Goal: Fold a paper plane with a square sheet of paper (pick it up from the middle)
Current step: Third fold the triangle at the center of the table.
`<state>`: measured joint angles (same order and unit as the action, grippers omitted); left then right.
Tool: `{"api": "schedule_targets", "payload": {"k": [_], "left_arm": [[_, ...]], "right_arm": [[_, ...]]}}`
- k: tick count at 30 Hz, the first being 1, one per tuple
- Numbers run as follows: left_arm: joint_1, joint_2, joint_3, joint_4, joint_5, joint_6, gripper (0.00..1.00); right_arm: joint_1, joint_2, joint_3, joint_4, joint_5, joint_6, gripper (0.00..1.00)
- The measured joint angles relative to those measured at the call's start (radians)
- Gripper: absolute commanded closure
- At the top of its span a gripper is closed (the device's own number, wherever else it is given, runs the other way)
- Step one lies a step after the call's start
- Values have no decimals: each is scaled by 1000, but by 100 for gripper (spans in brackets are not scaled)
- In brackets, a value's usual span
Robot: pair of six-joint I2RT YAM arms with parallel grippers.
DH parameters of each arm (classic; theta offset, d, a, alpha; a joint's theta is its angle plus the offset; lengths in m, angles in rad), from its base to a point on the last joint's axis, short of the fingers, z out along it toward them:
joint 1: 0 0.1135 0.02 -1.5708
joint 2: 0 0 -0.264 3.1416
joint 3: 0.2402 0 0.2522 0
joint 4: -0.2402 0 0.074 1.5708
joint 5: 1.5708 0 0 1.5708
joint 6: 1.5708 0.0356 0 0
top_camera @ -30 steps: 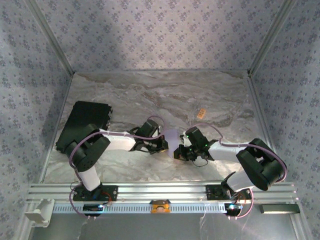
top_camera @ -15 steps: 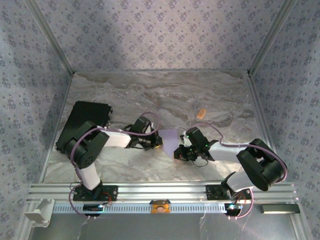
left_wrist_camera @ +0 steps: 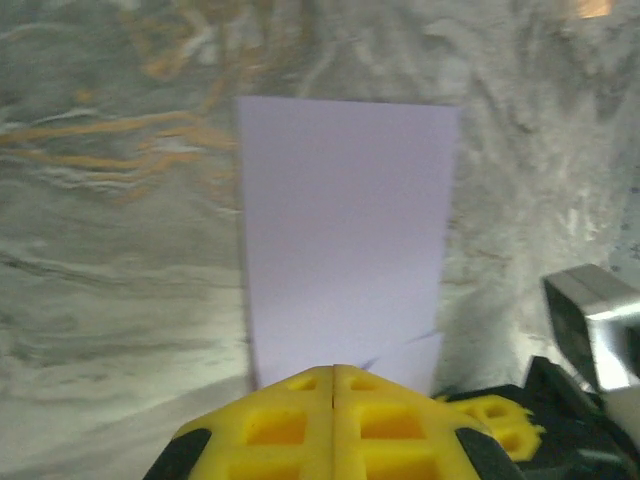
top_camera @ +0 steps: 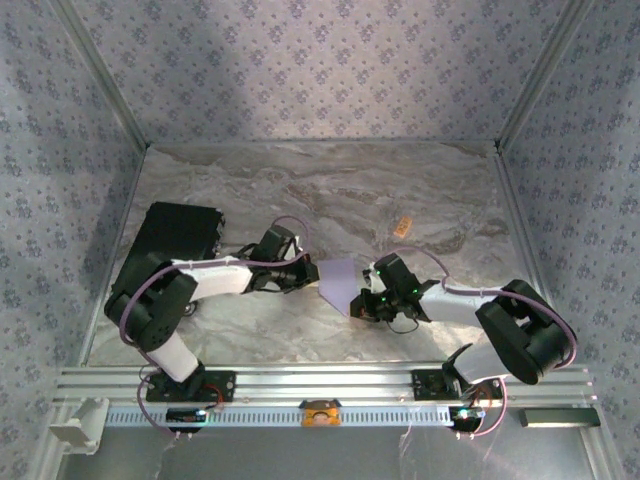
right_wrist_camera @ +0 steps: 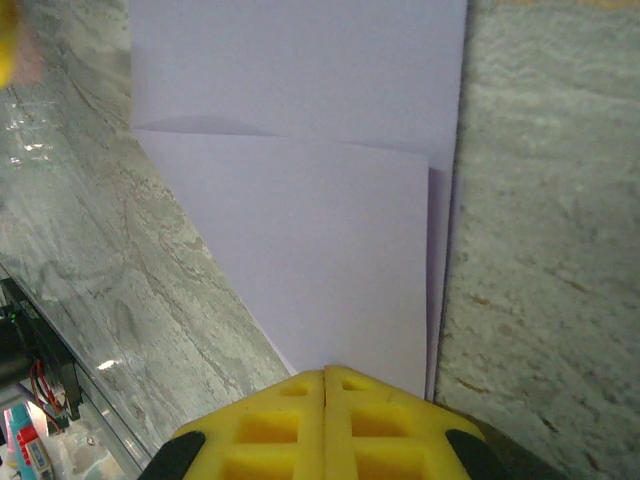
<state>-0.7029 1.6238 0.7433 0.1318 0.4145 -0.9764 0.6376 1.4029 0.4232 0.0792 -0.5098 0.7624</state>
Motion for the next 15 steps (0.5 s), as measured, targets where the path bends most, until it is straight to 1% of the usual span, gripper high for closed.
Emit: {"api": "schedule_targets", "payload": {"k": [4,8,12,15], "left_arm": [[-54,11,31,2,1,-1,97],[-106,84,69,3,8,-5,100],[-116,157,78,-4,8,-11,100],[-111,166,78,2,12,-13,100]], "right_arm": [[-3,-1,0,-3,-3,-3,100],[-11,-3,0,-9,-7,-14,100],[-18,-5,5,-22,-12,-24,100],[-18,-6,16,-48,-11,-37,100]]}}
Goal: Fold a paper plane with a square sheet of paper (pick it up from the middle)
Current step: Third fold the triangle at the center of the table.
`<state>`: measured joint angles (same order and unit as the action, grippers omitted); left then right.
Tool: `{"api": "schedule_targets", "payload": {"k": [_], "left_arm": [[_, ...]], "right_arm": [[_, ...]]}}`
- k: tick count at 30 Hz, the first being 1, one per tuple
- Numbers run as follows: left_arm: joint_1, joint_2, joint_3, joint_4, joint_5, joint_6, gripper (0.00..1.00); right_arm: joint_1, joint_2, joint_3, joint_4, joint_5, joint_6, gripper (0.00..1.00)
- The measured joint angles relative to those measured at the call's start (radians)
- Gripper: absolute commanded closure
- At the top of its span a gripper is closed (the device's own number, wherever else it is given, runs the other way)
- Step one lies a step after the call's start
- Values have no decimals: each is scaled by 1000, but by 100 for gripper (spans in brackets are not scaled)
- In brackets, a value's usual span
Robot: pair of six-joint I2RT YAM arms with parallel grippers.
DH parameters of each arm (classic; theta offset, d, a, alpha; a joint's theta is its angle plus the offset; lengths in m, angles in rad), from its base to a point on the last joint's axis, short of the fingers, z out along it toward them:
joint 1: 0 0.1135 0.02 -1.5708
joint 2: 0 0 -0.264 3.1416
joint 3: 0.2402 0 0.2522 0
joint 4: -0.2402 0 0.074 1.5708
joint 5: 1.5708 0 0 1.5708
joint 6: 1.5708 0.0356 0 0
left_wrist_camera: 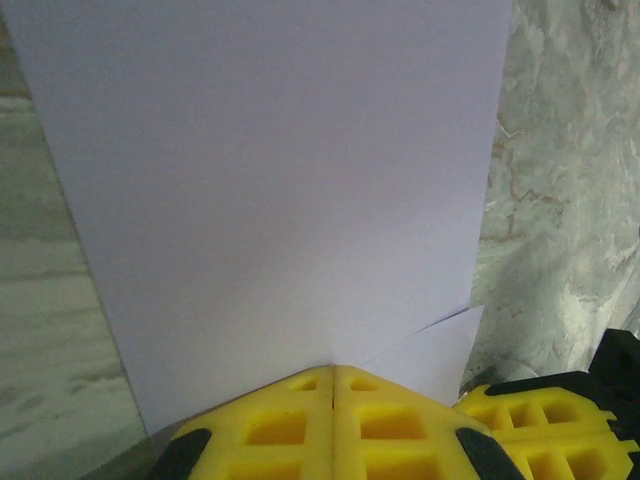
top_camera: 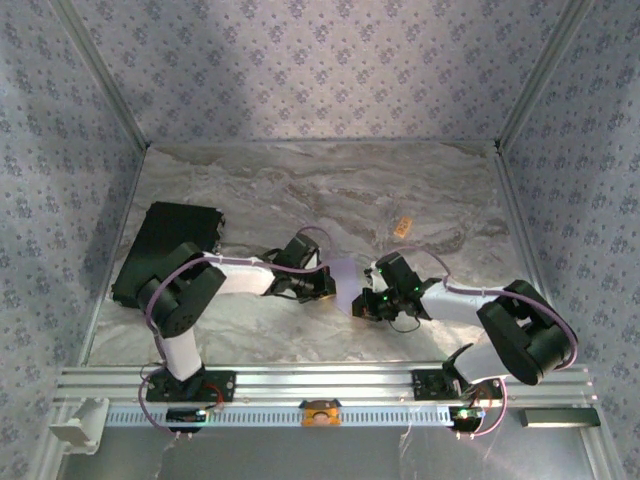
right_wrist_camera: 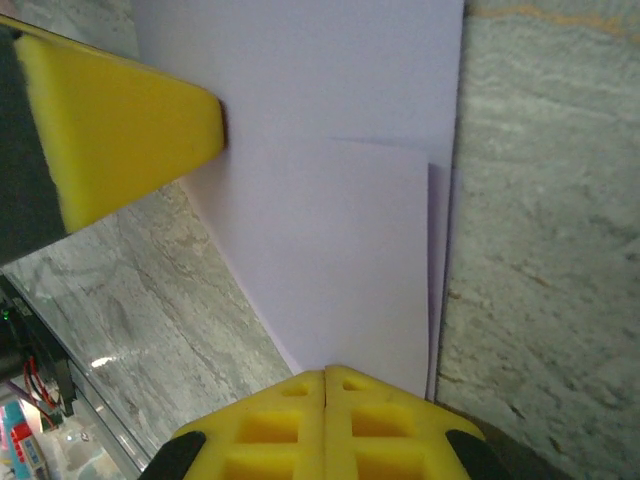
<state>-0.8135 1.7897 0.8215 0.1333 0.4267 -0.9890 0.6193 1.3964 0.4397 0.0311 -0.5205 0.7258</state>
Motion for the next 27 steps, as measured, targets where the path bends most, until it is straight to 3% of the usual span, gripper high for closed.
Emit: {"api": "schedule_targets", "payload": {"k": [6,17,27], "left_arm": [[3,0,-20,40,8,-6,100],[4,0,-25,52,14,-7,100],[8,1,-26,53,19,-6,100]], "right_arm": [[7,4,61,-43,-4,-27,98],[48,184,166,6,-19,-38,97],[39,88,76,10,-7,-39,95]]}}
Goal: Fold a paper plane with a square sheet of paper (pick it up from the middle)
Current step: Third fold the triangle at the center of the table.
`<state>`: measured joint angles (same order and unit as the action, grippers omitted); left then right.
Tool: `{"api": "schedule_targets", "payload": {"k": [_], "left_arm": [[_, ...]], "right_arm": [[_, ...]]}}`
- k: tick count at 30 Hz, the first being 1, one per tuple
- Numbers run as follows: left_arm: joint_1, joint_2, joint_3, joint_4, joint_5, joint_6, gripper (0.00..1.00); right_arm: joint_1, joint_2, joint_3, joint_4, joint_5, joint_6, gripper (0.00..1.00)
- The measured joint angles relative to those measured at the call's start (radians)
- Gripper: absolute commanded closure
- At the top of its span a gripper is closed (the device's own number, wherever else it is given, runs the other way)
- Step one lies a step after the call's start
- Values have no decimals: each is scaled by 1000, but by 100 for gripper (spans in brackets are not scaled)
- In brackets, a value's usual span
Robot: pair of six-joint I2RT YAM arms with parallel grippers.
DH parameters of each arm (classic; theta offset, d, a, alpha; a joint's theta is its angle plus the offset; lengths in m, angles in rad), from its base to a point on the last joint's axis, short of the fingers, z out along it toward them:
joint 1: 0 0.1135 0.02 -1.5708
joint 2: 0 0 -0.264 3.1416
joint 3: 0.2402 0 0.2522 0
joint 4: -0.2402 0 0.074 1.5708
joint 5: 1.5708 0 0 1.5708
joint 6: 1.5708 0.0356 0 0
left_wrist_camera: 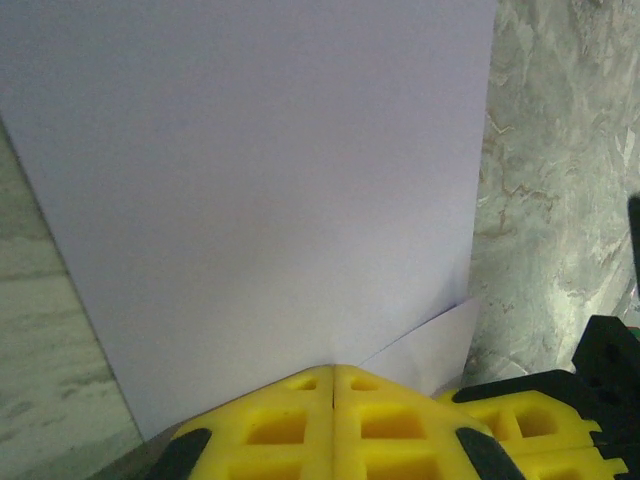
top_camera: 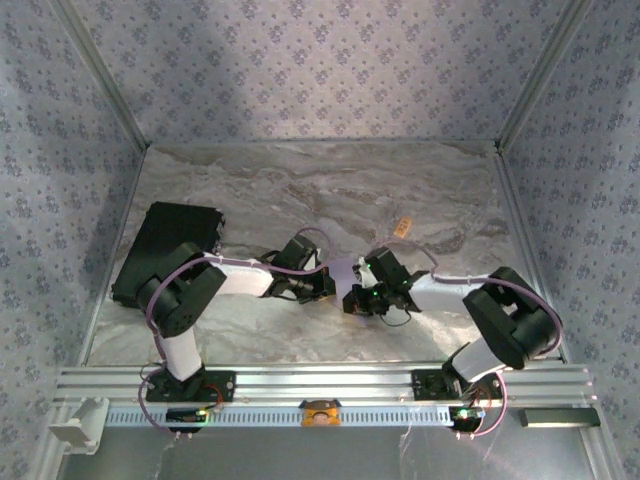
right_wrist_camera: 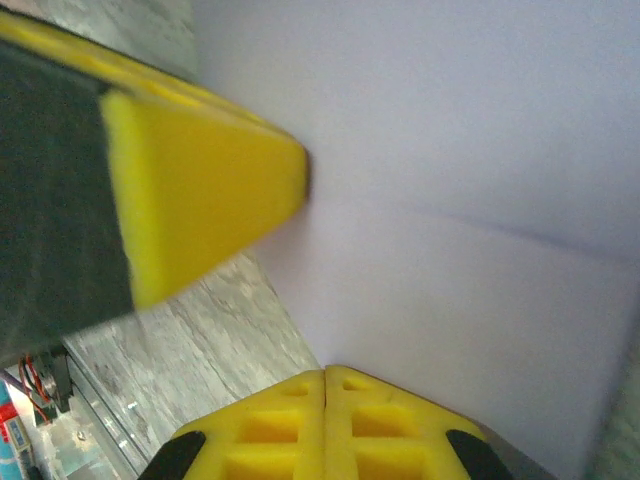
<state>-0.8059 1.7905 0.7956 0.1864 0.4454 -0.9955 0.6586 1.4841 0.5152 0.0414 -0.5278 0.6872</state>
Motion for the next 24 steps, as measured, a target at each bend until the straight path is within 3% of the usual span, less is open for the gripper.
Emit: {"api": "schedule_targets", "payload": {"k": [18,24], "left_arm": [[5,13,0,21,23,-1,100],[7,13,-8,39,27,-10,100]], "right_arm": [[-68,-302,-222,-49,36,30,93],[-74,-414,-224,-172,77,30,91]]}}
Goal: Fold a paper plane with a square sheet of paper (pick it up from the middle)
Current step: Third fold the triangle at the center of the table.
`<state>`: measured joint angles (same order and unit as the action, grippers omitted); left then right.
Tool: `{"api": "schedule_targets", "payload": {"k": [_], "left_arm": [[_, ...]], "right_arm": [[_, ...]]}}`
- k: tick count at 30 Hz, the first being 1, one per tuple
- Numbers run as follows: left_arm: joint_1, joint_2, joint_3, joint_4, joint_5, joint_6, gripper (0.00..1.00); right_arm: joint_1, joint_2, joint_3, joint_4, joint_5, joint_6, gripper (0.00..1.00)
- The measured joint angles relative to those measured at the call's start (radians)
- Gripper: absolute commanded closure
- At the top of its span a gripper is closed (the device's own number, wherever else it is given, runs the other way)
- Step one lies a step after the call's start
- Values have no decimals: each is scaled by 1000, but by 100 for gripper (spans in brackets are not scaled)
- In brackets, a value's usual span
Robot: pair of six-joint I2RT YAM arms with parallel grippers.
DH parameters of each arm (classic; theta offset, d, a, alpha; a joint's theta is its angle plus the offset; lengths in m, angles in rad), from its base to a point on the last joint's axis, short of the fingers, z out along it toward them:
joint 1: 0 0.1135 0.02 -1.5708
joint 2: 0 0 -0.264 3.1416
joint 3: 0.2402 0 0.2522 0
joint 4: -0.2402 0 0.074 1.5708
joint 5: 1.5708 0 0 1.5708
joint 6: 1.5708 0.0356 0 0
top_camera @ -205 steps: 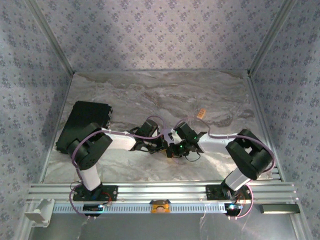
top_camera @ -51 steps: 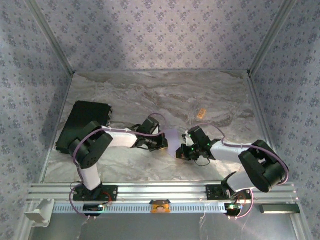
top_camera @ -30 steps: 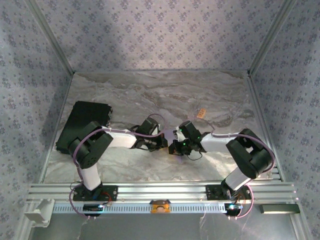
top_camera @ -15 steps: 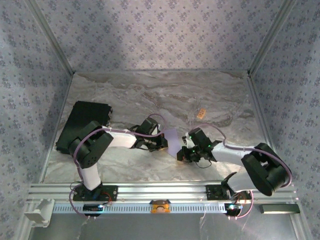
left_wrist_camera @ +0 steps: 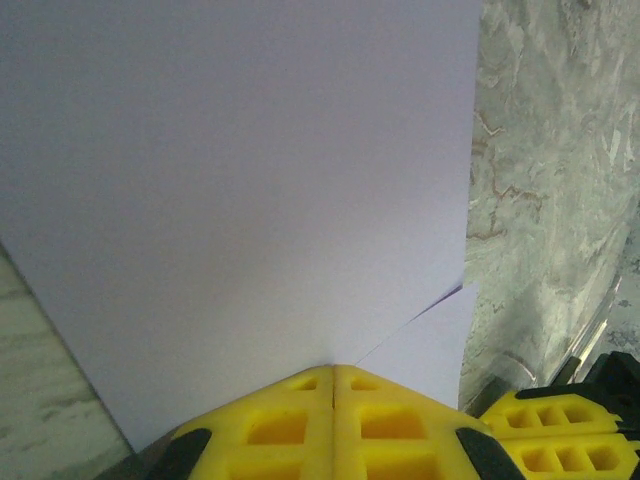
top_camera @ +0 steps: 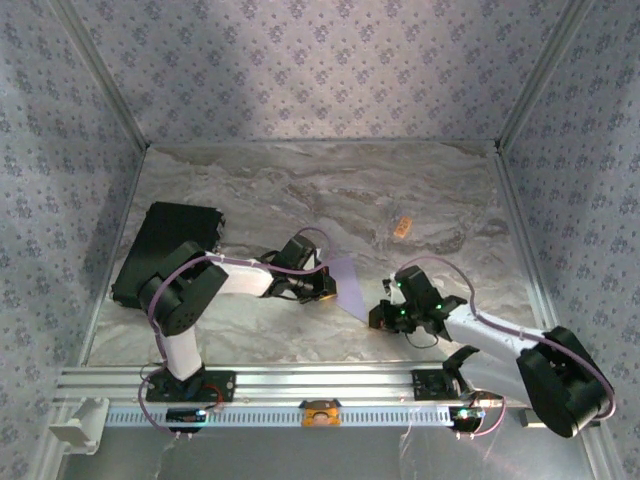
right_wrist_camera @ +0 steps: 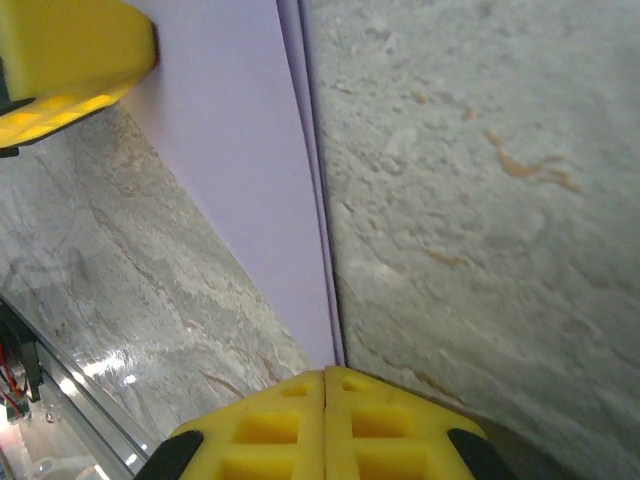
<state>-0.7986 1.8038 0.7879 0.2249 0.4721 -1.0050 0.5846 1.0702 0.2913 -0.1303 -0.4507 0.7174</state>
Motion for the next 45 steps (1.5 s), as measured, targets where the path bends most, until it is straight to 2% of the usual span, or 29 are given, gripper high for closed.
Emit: {"api": "schedule_targets", "payload": {"k": [4,10,21,30,37,45], "left_arm": [[0,0,-2,5,0,-3,100],[0,0,-6,13,0,-10,100],[0,0,-6,13,0,-10,100],[1,0,-6,13,2,-10,100],[10,0,-18,34,13,-10,100],[15,0,-26,50,19,-10,100]], "right_arm": [[-3,-43,41,-74,50,-7,91],[-5,-32,53,-64,49,-2,89],[34,165,172,35,-64,-11,89],[53,307,187,76,-90,-19,90],[50,274,110,116,-84,-10,90],[17,120,33,67,-69,13,89]]}}
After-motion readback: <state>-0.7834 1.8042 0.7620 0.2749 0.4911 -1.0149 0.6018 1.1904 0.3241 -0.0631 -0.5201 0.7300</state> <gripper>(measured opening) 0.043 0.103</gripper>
